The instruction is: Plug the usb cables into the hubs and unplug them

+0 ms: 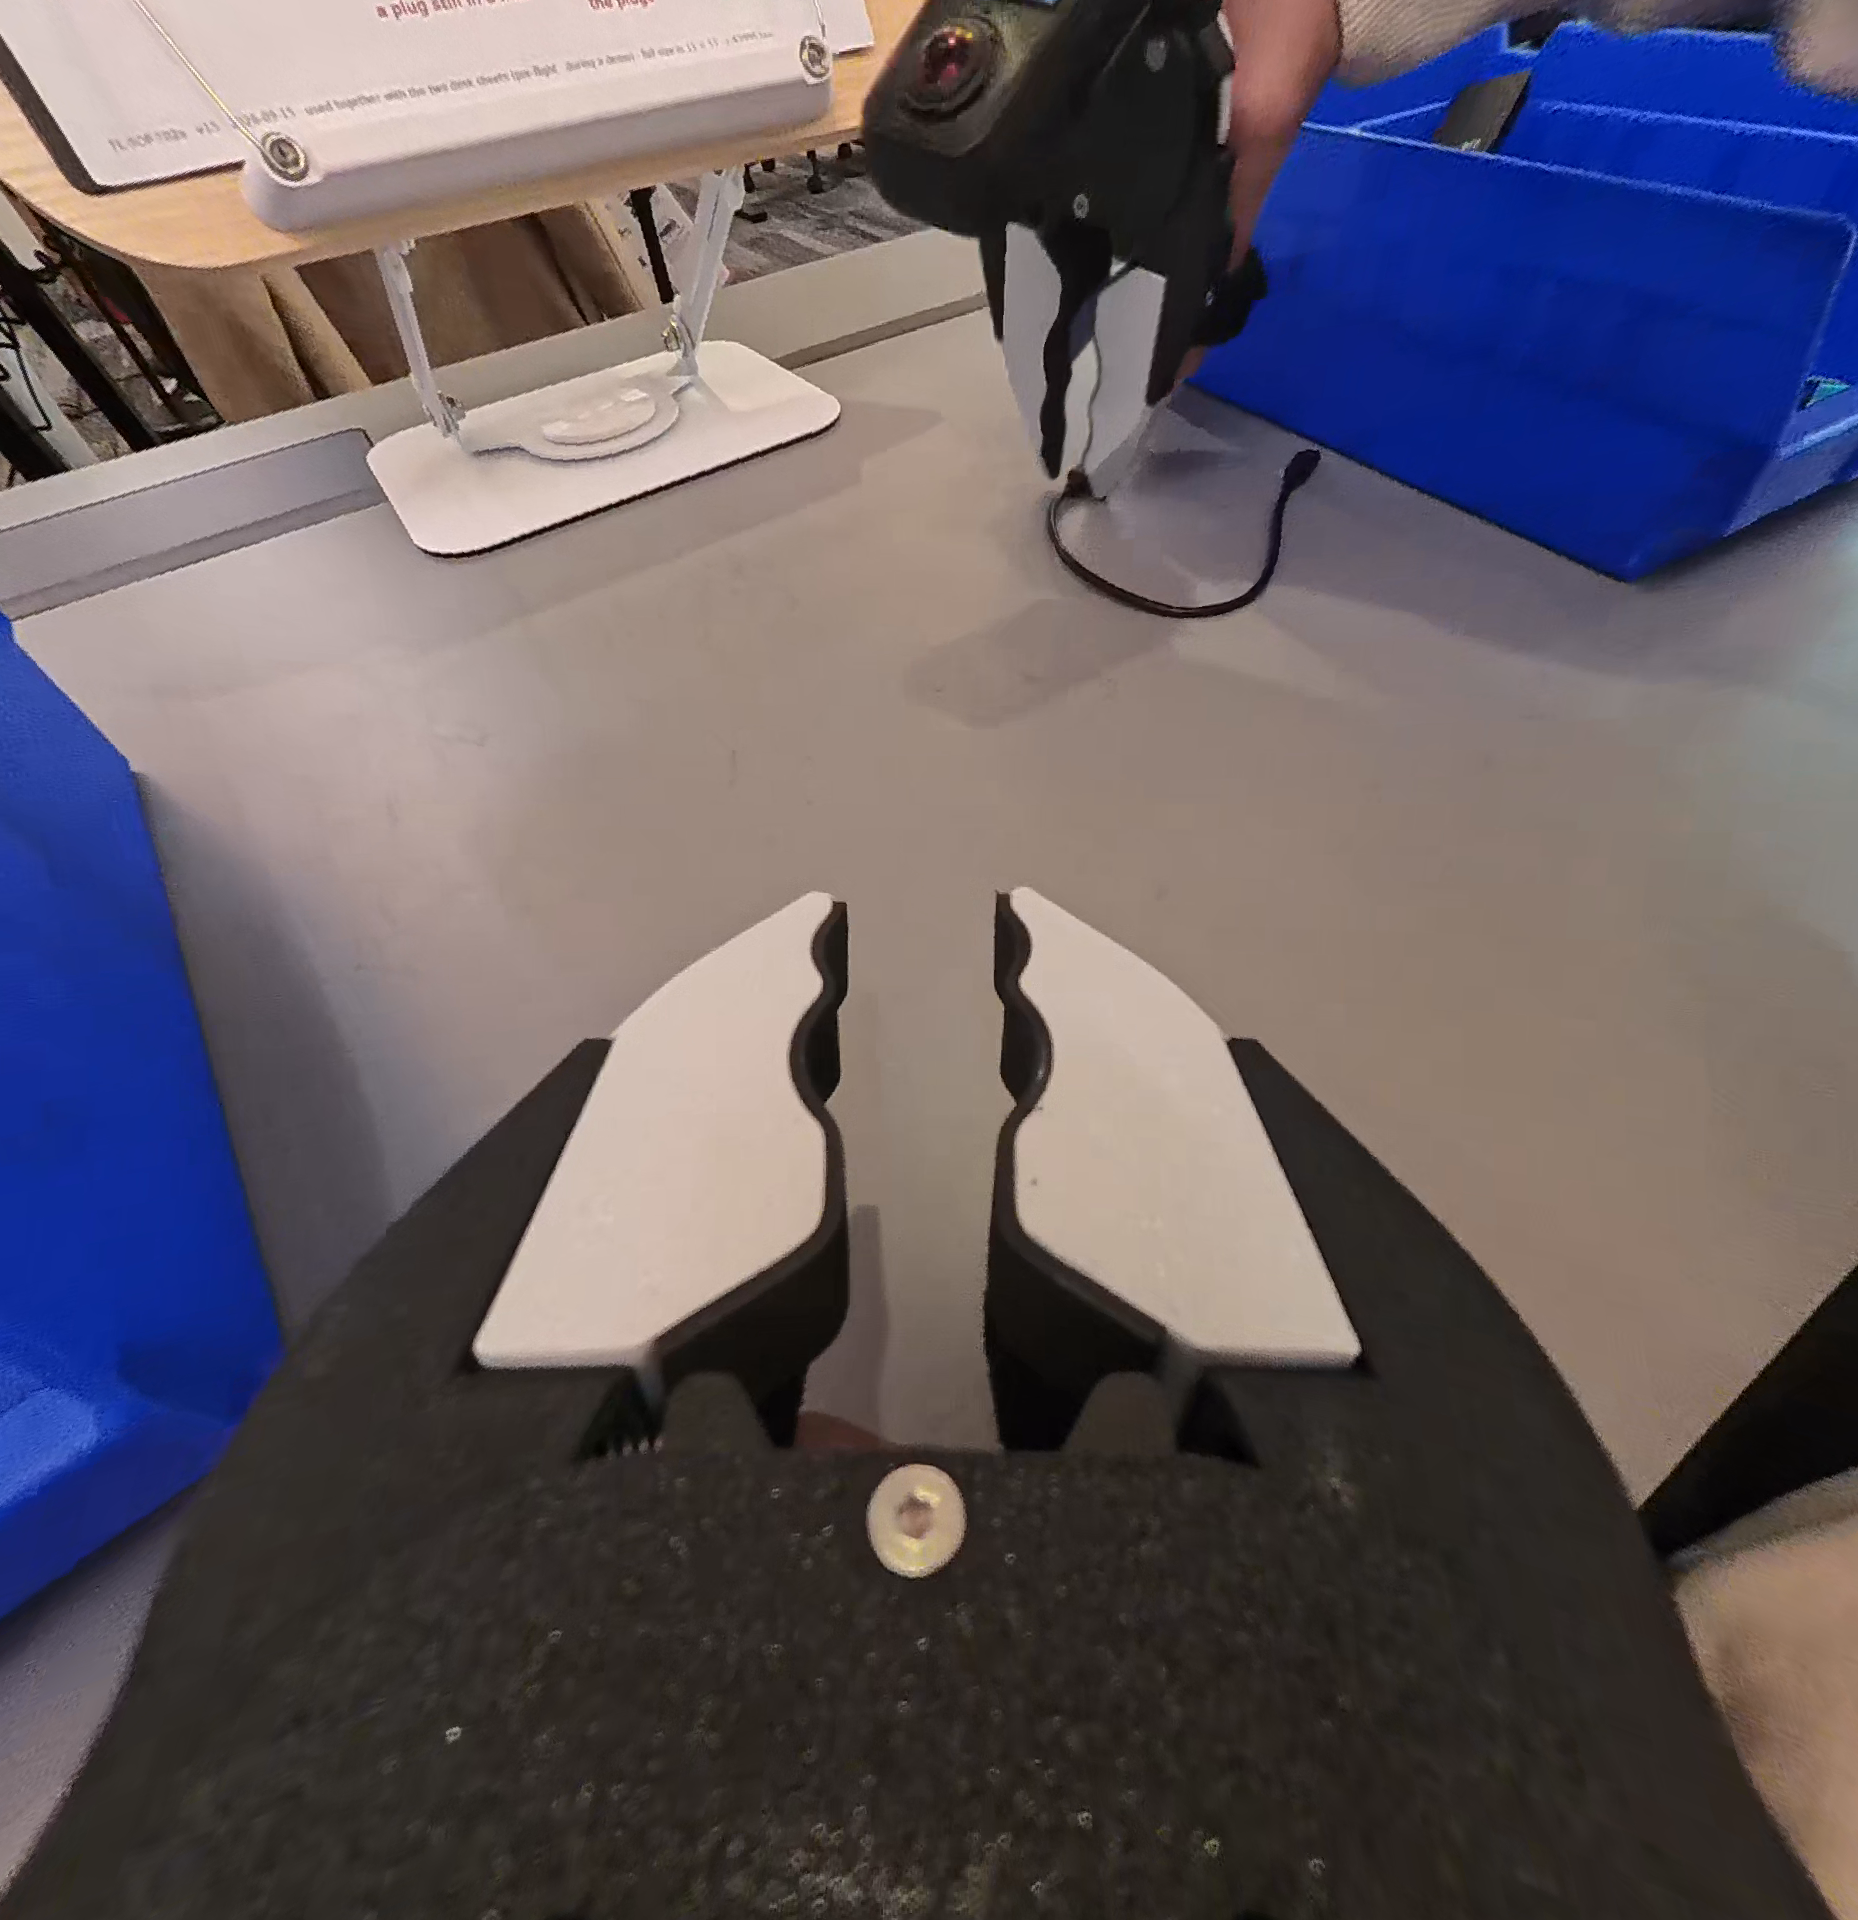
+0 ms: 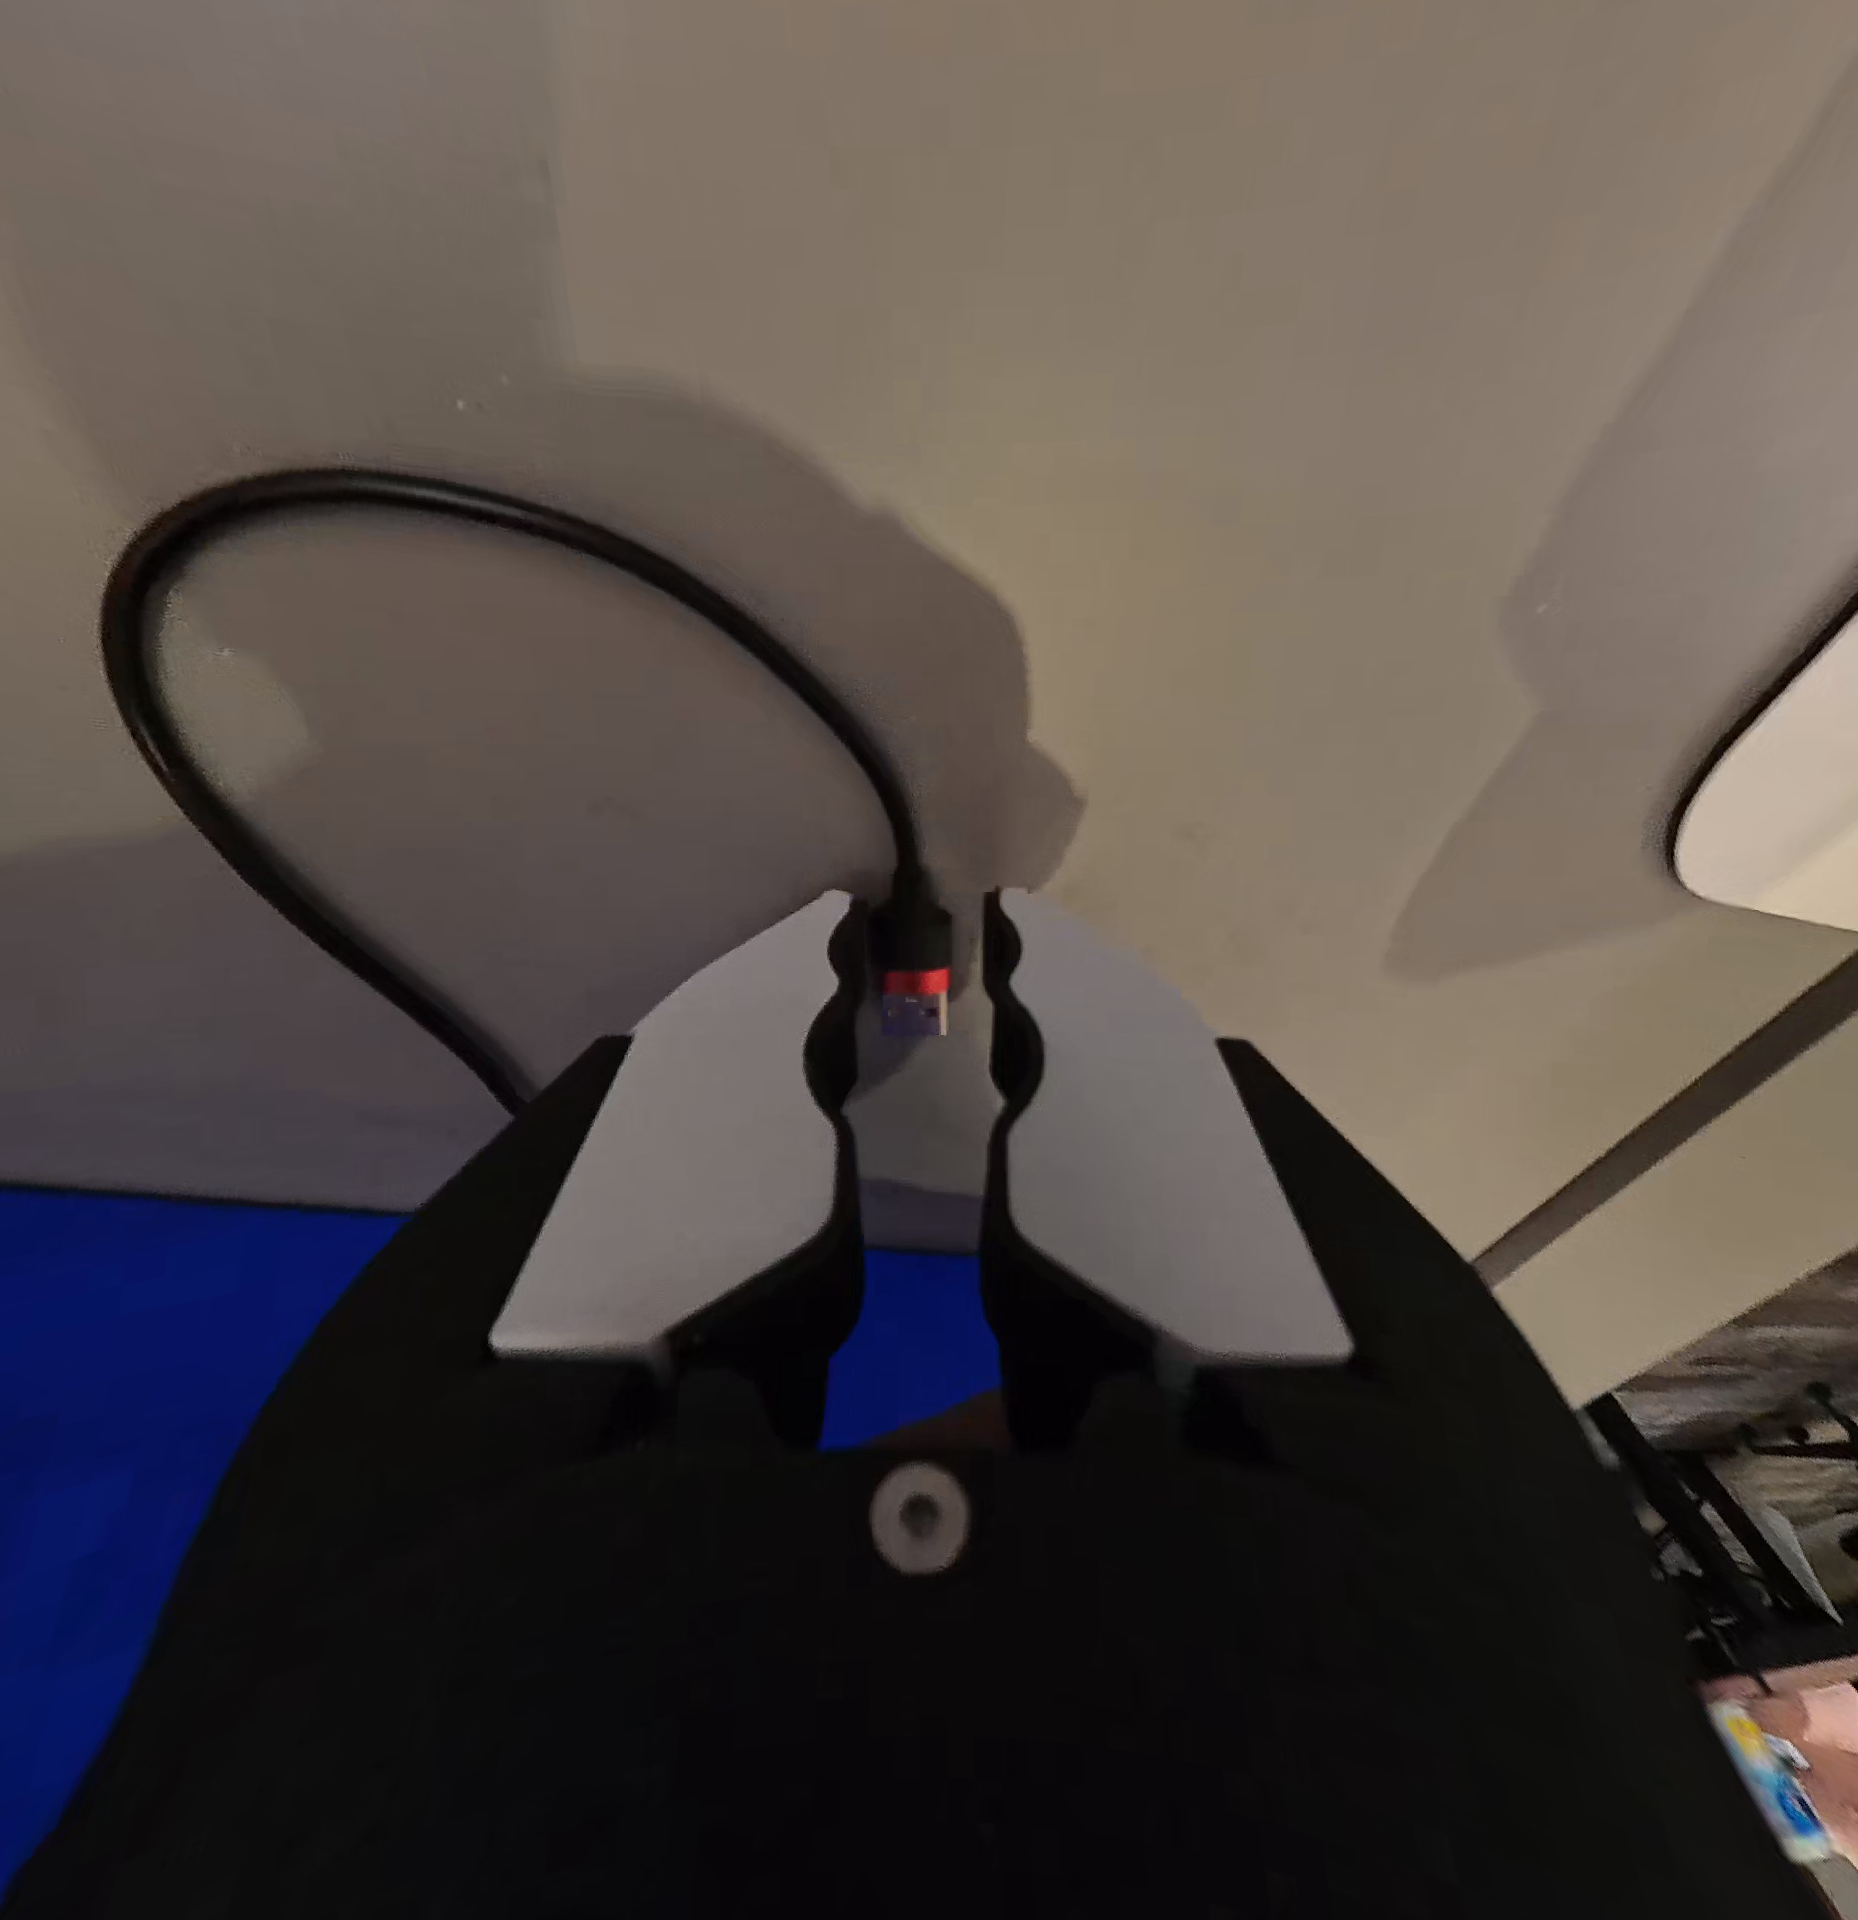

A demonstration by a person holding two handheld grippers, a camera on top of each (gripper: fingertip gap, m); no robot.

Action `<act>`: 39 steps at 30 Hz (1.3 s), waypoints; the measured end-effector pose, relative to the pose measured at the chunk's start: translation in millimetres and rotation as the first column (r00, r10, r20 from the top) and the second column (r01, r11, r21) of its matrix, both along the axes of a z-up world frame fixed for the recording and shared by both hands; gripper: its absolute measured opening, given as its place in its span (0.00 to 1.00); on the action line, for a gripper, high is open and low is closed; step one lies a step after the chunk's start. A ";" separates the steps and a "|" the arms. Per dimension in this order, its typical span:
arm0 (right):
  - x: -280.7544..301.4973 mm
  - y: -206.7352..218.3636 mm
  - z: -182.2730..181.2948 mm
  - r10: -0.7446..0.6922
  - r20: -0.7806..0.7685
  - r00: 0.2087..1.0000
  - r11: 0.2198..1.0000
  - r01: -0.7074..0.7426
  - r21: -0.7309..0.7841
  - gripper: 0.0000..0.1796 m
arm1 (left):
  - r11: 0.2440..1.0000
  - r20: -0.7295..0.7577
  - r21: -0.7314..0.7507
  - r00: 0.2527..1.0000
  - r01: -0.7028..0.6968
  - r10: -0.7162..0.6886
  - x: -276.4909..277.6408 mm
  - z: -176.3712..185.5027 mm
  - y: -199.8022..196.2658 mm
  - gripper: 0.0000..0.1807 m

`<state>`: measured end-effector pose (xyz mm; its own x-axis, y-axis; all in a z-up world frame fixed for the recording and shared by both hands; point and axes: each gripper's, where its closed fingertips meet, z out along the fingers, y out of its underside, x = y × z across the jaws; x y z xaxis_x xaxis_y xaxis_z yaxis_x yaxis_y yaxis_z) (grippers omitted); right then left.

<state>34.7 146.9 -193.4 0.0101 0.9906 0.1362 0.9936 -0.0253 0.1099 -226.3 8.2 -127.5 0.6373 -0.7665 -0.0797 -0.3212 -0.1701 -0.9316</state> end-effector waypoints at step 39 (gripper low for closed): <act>189.7 -103.9 103.6 -0.453 -0.063 0.889 0.859 0.454 0.236 0.04 | 0.996 -0.004 0.082 0.999 -0.034 0.034 6.6 10.0 -8.2 0.15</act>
